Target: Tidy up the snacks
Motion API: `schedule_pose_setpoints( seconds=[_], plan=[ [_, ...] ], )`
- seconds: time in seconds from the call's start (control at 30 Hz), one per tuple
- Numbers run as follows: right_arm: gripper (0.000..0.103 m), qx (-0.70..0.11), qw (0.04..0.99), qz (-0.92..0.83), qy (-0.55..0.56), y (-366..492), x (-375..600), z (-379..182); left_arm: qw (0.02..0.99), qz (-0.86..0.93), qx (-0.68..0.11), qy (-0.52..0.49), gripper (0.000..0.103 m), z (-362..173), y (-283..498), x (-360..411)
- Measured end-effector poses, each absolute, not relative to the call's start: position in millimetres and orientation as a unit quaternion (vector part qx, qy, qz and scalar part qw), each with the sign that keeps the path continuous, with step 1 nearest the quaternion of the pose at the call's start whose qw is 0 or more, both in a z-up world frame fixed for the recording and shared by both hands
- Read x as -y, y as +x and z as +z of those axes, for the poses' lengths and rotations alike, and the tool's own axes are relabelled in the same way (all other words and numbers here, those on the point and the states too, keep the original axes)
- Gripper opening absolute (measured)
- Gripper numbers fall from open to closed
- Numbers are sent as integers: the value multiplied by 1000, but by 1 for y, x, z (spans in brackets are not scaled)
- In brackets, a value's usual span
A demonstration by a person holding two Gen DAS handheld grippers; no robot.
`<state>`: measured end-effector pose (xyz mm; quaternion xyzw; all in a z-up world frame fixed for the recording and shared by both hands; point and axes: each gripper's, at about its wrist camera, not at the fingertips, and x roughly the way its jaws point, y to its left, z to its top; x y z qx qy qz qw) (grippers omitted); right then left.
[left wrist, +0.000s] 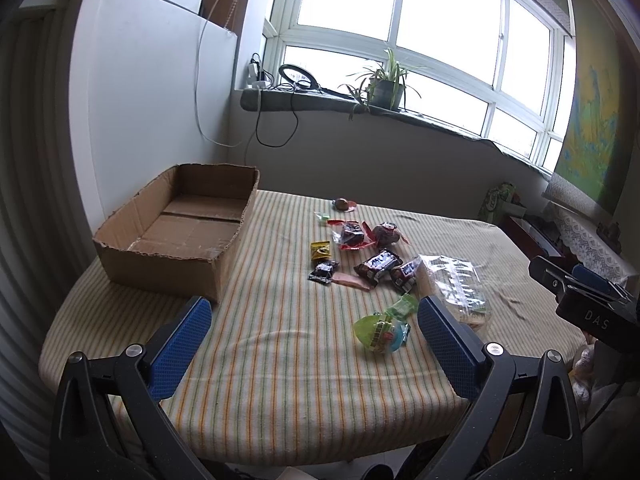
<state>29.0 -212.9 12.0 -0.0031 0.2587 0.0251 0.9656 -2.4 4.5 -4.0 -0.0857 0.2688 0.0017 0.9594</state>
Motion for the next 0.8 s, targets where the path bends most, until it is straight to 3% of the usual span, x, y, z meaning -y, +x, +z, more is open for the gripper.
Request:
schedule_pose_setpoints(
  seconds=[0.8],
  plan=[
    [103,-294,954,58,21,44,221,-2,953,-45,-285,-96,102,-6,13,7]
  ],
)
